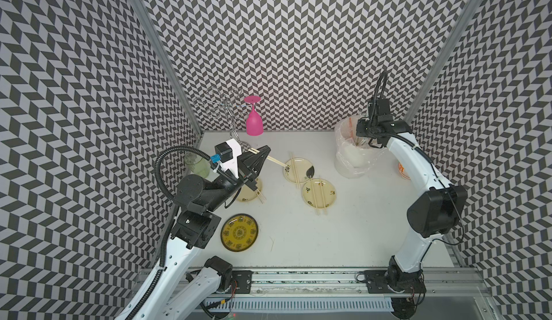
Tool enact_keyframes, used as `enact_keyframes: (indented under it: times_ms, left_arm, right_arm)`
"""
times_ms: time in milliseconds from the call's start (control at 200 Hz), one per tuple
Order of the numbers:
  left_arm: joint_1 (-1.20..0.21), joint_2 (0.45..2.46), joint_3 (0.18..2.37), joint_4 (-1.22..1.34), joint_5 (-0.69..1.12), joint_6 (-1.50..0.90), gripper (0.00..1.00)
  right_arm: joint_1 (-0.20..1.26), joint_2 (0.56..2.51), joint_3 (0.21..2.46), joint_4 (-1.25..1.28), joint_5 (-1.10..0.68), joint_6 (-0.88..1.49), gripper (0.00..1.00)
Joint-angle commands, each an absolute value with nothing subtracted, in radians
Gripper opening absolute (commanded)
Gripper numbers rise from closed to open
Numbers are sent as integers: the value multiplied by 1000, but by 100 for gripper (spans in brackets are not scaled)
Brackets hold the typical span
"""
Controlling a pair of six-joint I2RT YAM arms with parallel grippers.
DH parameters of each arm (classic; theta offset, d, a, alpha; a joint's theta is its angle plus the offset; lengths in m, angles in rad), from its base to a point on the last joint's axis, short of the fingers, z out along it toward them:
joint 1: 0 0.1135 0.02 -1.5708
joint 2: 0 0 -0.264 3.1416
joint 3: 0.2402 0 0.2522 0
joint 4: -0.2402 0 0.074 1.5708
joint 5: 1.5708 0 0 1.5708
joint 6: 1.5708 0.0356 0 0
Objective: Remove the packaging of disposable chopsticks
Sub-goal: Place the packet bag in the trash bin.
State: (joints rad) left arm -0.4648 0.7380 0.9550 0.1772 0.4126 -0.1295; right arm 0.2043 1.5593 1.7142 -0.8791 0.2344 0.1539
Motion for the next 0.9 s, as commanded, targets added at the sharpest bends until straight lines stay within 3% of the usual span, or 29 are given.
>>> enact_keyframes:
  times_ms: [0,185,516,896]
  left_arm:
    - [-465,736,942,176,408,-134,0]
    - [-456,748,935,182,413,-139,0]
    - [-444,767,929,188,419,-144,0]
    - [-440,774,925,184,420,-143,0]
  right_arm:
    - [201,1525,1686,-715,240,167,42]
    - [190,1660,1764,-684,207,178,18]
    - [143,1844,1884,-707,263,172,19]
    - [110,1878,1809,-679,133,196,17]
